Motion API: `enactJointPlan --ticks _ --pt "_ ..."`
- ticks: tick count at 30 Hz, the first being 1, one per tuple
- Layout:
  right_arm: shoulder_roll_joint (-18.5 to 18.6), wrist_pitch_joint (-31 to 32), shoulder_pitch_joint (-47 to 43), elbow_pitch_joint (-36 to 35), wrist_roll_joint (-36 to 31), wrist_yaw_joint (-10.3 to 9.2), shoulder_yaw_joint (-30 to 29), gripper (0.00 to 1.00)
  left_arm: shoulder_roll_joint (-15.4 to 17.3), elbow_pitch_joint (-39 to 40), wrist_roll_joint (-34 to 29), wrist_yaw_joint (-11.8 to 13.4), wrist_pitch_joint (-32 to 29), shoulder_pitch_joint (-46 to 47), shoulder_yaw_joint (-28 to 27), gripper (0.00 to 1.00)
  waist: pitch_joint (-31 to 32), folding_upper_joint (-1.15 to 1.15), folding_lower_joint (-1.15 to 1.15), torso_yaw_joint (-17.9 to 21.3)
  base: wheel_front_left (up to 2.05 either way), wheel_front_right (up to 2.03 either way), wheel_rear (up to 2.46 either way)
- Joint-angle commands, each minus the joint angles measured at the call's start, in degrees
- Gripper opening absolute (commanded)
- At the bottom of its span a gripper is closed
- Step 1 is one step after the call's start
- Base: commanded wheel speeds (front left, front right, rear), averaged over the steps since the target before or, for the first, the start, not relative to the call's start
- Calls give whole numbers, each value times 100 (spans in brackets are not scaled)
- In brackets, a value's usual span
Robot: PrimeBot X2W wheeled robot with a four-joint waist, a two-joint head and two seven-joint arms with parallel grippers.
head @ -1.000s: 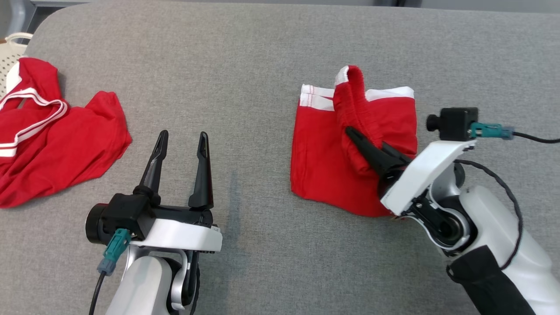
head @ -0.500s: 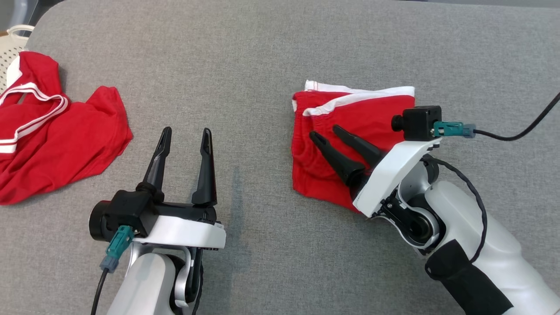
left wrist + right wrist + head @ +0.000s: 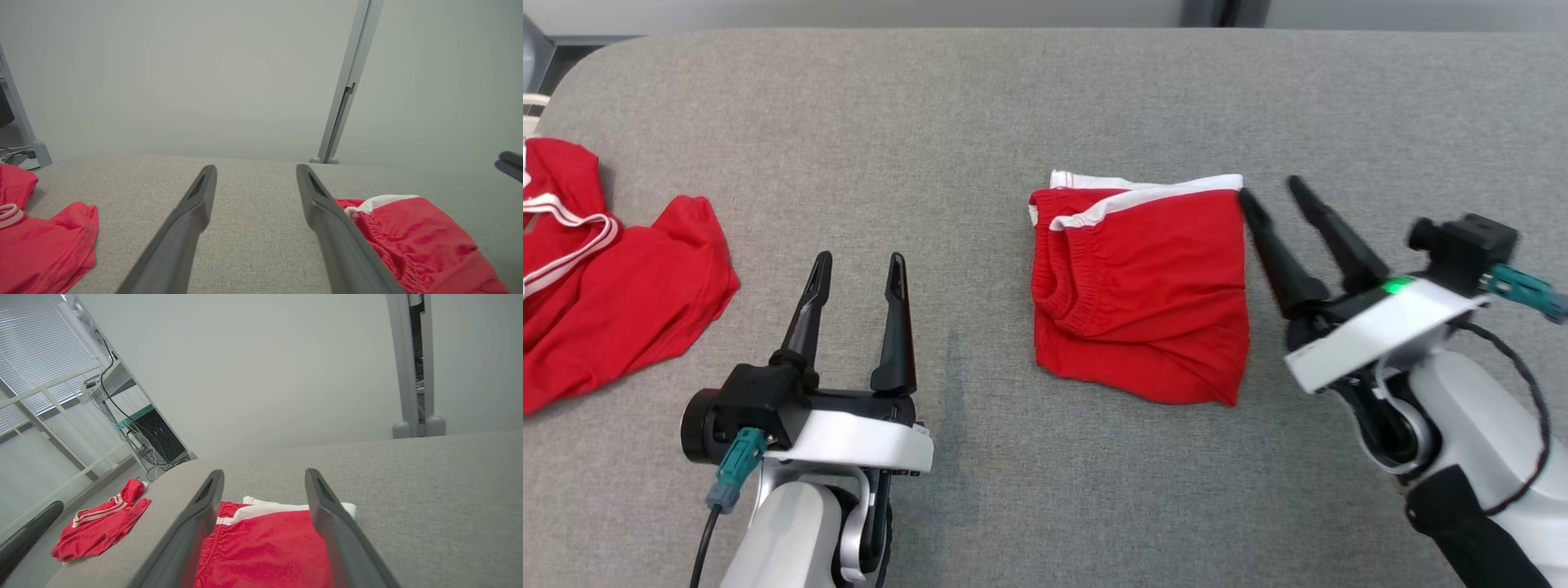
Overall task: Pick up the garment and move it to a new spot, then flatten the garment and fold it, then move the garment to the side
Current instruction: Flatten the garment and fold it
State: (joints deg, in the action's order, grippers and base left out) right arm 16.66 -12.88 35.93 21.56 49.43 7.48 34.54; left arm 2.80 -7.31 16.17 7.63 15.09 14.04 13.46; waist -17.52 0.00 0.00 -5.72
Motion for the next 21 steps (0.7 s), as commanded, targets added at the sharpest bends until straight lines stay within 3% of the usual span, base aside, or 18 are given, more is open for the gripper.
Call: enactJointPlan --ticks 1,7,13,21 --pt "97 -130 -211 16 -168 3 -260 100 23 -41 -53 -23 9 -61 -62 100 84 0 0 83 0 0 0" --pt "133 -237 -996 -250 -987 3 -1529 100 65 -181 -105 -85 9 -187 -185 100 280 0 0 236 0 0 0" --pt "-162 -234 -1988 -859 -2049 3 -2683 100 161 -333 -86 -101 9 -407 -300 100 579 0 0 371 0 0 0" --pt "-589 -216 -2898 -1329 -2841 3 -3157 100 379 -420 29 -136 -20 -837 -405 100 1064 0 0 526 0 0 0"
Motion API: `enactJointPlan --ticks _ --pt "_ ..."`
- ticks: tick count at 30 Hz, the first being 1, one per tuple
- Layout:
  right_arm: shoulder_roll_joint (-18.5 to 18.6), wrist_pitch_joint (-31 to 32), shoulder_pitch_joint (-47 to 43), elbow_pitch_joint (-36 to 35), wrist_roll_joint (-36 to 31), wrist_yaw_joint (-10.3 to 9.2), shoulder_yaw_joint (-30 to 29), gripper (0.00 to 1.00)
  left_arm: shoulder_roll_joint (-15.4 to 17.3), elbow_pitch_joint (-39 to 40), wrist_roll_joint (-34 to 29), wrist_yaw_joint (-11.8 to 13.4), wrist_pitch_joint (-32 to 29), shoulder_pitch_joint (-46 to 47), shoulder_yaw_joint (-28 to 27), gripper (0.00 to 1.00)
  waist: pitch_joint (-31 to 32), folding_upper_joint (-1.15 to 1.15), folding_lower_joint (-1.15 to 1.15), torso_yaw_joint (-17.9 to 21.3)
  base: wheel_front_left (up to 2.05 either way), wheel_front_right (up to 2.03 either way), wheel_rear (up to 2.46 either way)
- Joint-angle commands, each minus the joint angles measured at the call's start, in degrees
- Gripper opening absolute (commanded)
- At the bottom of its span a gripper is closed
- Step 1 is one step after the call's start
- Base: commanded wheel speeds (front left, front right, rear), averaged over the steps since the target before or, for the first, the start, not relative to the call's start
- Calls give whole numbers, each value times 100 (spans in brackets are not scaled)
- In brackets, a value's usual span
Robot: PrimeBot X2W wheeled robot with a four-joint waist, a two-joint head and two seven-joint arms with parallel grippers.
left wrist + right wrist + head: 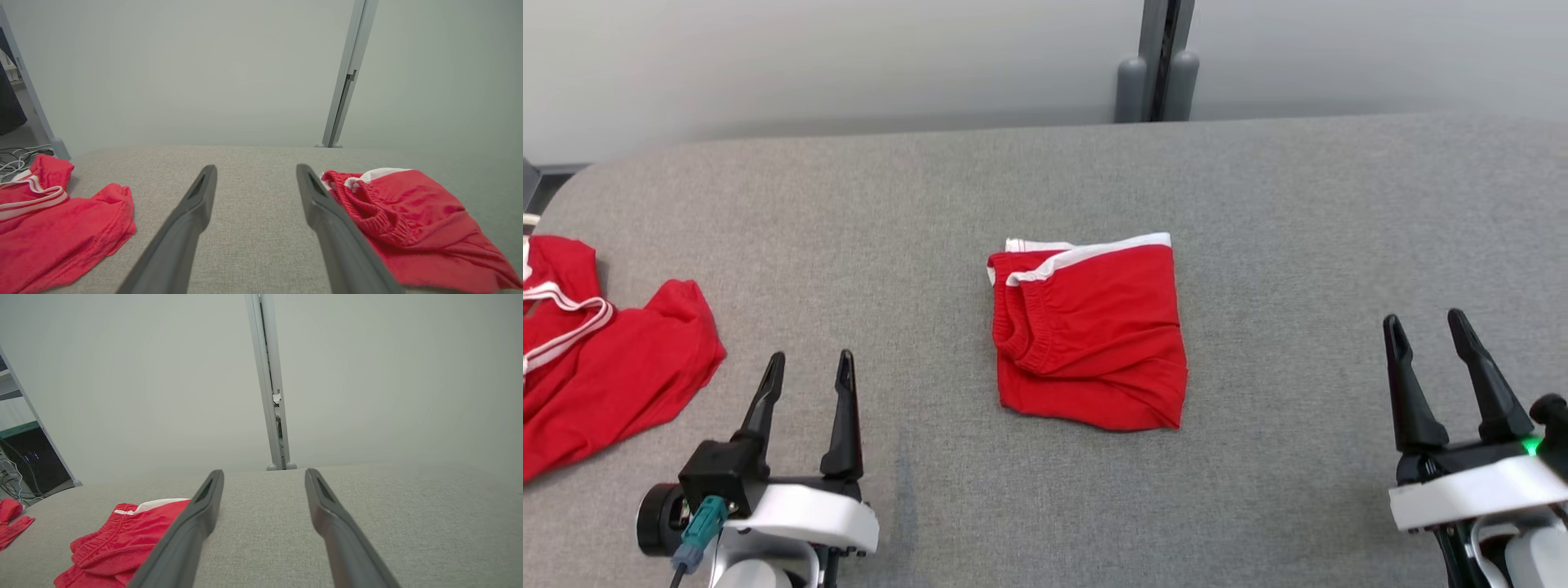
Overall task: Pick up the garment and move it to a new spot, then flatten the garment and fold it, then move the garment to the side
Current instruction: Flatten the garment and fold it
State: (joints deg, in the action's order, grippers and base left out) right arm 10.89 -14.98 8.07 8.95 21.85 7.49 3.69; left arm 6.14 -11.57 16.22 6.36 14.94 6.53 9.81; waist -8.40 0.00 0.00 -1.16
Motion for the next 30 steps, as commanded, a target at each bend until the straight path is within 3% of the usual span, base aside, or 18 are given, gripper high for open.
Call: enactJointPlan --ticks 1,12,30 --pt "-48 32 -206 -107 -141 2 -107 100 65 4 39 11 -22 -146 -49 100 212 0 0 88 0 0 0" --pt "-294 571 -1013 -622 -727 2 -544 100 221 91 86 90 -192 -716 -36 100 695 0 0 156 0 0 0" --pt "-468 1012 -1593 -1142 -951 2 -667 100 356 68 262 58 -245 -1059 -35 100 1048 0 0 58 0 0 0"
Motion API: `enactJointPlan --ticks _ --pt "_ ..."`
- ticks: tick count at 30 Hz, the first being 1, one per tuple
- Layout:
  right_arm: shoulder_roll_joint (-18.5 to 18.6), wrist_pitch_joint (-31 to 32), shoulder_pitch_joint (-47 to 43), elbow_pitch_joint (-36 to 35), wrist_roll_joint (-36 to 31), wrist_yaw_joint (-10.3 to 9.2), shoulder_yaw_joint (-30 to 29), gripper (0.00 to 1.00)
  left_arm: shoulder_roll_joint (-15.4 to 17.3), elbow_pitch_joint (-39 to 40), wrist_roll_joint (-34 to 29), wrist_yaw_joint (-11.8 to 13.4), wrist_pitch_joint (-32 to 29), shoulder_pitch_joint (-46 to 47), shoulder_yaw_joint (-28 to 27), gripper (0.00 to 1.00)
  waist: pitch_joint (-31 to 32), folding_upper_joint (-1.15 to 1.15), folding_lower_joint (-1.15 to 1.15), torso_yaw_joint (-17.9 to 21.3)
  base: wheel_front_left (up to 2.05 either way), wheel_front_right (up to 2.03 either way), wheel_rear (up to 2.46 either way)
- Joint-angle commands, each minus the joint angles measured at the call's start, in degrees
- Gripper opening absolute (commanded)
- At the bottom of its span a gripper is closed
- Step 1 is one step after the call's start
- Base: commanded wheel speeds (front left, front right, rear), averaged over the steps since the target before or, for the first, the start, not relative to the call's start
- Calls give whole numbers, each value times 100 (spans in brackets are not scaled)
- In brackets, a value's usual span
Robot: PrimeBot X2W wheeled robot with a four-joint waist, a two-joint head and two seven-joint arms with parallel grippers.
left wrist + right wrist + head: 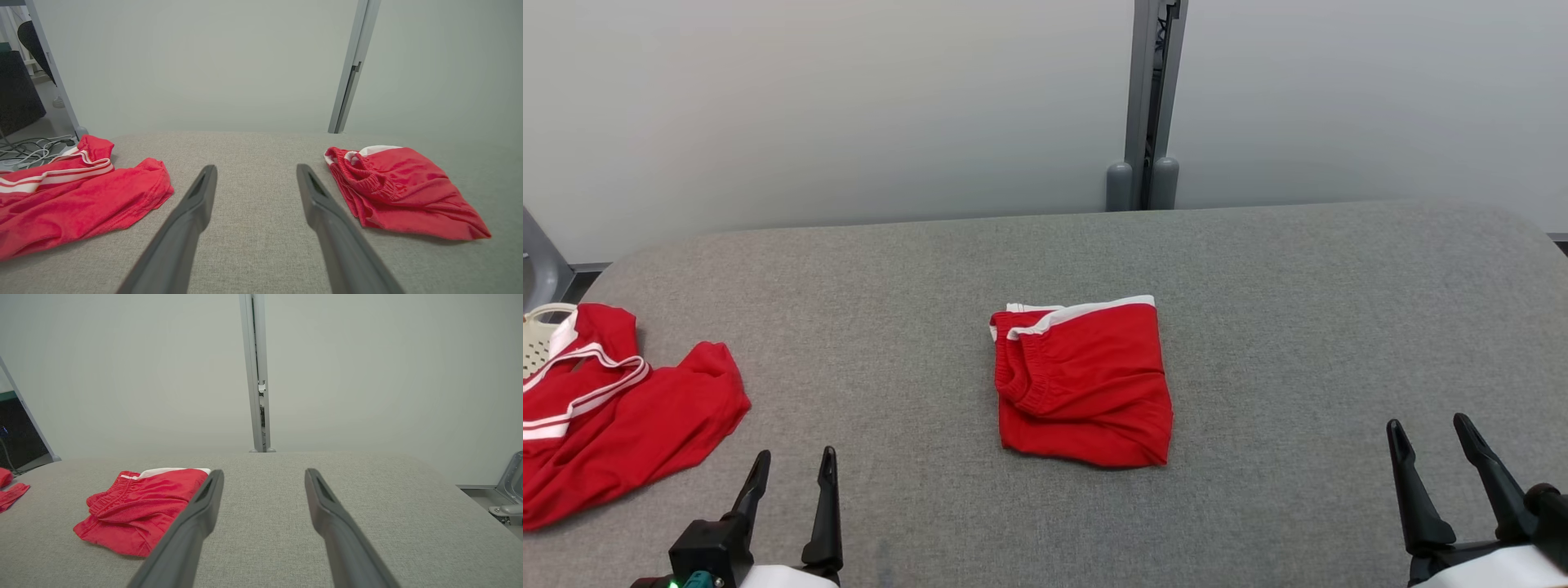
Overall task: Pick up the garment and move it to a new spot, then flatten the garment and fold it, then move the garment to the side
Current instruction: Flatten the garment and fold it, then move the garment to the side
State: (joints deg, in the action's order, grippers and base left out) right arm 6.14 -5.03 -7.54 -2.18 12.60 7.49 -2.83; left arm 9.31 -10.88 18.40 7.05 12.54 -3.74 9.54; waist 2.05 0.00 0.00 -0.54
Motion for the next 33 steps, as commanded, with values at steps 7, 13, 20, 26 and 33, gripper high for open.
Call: enactJointPlan --ticks 7,13,20,26,33 --pt "-37 57 -82 -75 -75 2 -33 100 55 -25 63 18 -30 -14 19 100 16 0 0 -19 0 0 0" --pt "-43 64 -76 -59 -105 2 -42 100 43 13 70 65 -66 0 59 100 4 0 0 -11 0 0 0" --pt "-43 70 -91 -73 -104 2 -66 100 65 15 79 62 -59 17 81 100 -15 0 0 -13 0 0 0" --pt "-37 74 -93 -92 -120 2 -75 100 72 24 101 89 -38 45 104 100 -39 0 0 -25 0 0 0" --pt "-36 88 -84 -119 -137 2 -95 100 88 47 123 110 -34 70 118 100 -78 0 0 -44 0 0 0"
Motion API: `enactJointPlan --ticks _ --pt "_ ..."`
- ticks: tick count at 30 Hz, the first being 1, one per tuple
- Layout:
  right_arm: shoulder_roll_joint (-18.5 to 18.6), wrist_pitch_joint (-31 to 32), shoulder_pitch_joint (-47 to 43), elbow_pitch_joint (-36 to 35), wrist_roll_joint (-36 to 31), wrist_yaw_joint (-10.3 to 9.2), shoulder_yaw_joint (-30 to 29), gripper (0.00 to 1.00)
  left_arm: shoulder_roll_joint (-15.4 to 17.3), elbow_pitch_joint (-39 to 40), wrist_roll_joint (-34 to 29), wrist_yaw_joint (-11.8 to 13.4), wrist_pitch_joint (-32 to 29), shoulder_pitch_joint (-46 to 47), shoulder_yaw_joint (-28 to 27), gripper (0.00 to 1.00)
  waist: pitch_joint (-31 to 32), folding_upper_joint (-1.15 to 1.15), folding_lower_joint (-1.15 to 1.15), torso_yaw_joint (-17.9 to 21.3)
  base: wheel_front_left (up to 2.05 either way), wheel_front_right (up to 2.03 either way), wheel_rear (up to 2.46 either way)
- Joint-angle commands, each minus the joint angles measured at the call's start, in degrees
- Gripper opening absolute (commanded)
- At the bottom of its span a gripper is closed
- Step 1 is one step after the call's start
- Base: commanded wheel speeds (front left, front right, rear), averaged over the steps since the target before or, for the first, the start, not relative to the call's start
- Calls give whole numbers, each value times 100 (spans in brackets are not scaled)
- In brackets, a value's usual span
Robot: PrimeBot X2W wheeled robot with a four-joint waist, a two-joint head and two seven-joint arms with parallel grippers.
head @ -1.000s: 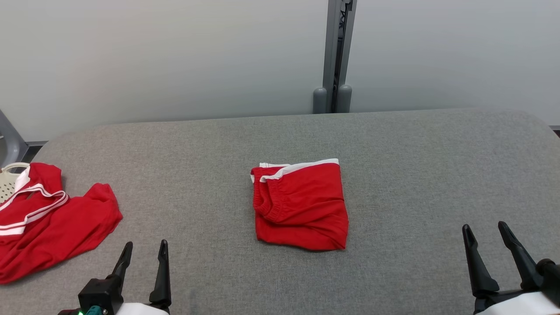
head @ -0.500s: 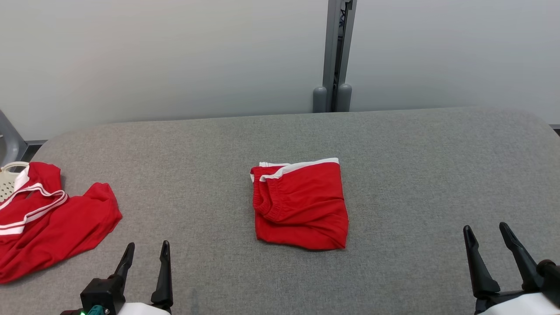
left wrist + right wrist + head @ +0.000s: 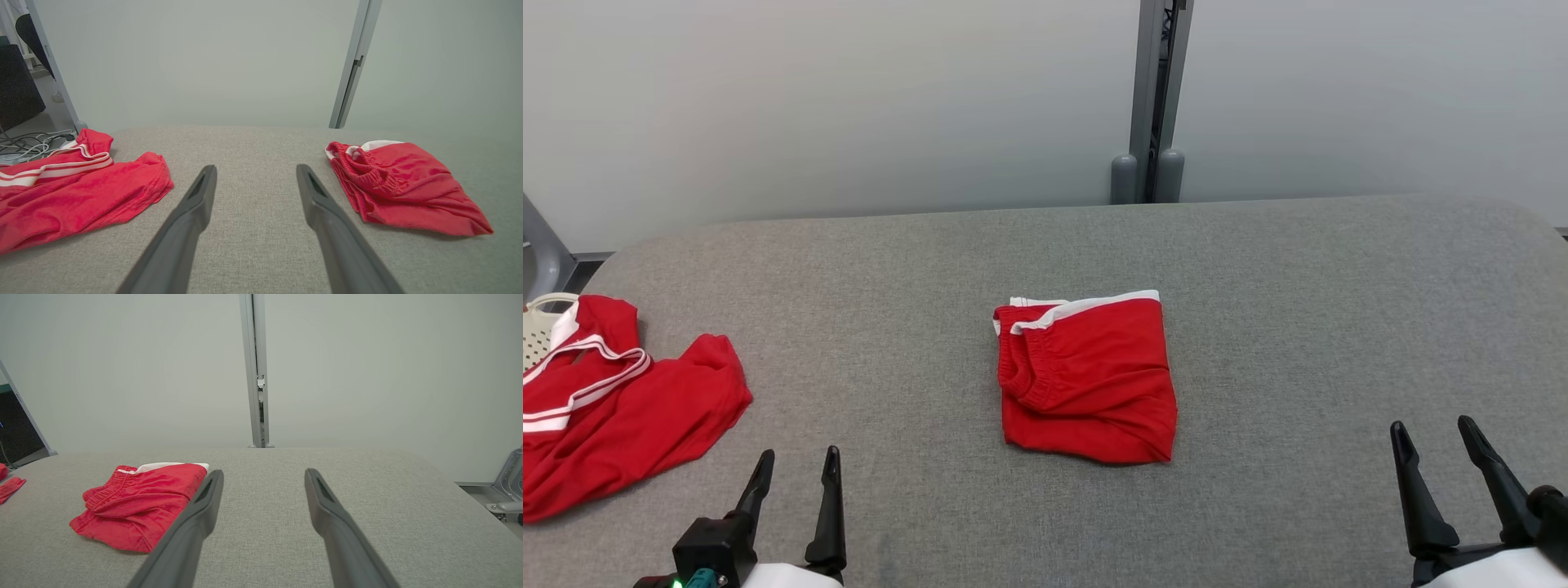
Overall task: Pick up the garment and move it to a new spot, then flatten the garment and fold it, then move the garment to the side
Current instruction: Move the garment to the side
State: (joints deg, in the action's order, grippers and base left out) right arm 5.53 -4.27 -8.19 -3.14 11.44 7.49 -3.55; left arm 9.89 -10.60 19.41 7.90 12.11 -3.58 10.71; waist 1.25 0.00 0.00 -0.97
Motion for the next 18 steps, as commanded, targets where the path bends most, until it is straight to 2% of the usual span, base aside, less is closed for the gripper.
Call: enactJointPlan --ticks 1,9,18 --pt "29 13 -16 -26 -22 2 -27 100 30 25 26 28 12 62 5 100 -12 0 0 -7 0 0 0" --pt "81 30 225 -11 104 2 -118 100 -26 131 -32 0 58 395 96 100 -370 0 0 -255 0 0 0" --pt "352 54 1199 940 543 2 277 100 -237 126 -126 -85 200 1012 273 100 -1091 0 0 -774 0 0 0"
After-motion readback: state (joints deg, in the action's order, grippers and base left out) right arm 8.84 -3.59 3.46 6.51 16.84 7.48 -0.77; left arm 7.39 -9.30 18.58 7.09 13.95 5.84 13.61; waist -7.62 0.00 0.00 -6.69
